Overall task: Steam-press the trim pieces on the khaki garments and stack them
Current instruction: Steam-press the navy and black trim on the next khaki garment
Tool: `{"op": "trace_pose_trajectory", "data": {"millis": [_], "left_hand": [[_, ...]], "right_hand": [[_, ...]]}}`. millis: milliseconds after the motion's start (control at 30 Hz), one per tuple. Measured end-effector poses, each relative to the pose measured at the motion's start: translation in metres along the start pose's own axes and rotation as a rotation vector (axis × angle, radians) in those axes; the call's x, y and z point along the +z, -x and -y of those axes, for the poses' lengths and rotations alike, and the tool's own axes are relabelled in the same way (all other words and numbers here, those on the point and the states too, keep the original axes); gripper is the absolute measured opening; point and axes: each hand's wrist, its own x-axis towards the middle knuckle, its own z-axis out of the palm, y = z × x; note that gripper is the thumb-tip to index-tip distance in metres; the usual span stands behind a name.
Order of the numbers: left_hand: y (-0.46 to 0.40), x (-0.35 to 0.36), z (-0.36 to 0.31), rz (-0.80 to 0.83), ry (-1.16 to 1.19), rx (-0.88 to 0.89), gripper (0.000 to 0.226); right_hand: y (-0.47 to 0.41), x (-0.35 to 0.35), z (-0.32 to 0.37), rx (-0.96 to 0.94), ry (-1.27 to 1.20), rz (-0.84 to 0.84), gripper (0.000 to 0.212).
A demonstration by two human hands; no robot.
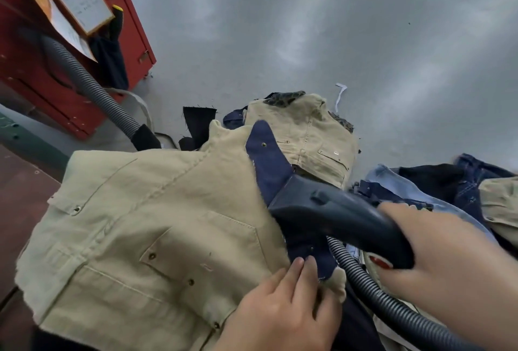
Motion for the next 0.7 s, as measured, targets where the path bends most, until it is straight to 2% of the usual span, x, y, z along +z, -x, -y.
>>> {"op": "trace_pose_trajectory", "data": {"millis": [100,333,400,467,533,600,700], "left_hand": [[-0.001,0.001,0.002,0.034,0.046,-0.012,0.052],[0.002,-0.003,0.004,0.11,0.046,-0.021,0.057],[0.0,-0.009,0.007,0.197,0.08,-0.018,0.046],[-0.002,-0.017,0.012,0.291,0.175,-0.01,0.025],[-0.009,-0.026,0.02,0.371,0.201,-0.062,0.043],[-0.017,-0.033,0.025,0.343,0.16,-0.103,0.056],[-0.019,-0.033,0.025,0.208,0.096,-0.006,0.039]], "right_hand": [[-0.018,0.003,0.024,-0.004,0.108,-0.022,0.024],[-0.093,-0.013,0.064,-0.076,-0.017,-0.194,0.023],[-0.116,-0.019,0.071,-0.055,-0.036,-0.201,0.023],[-0.127,-0.026,0.068,-0.042,-0.074,-0.197,0.009],[-0.122,-0.034,0.057,-0.047,-0.177,-0.189,0.009],[-0.104,-0.043,0.04,-0.079,-0.275,-0.213,0.011],[-0.067,-0.048,0.014,-0.097,-0.249,-0.251,0.016]]}}
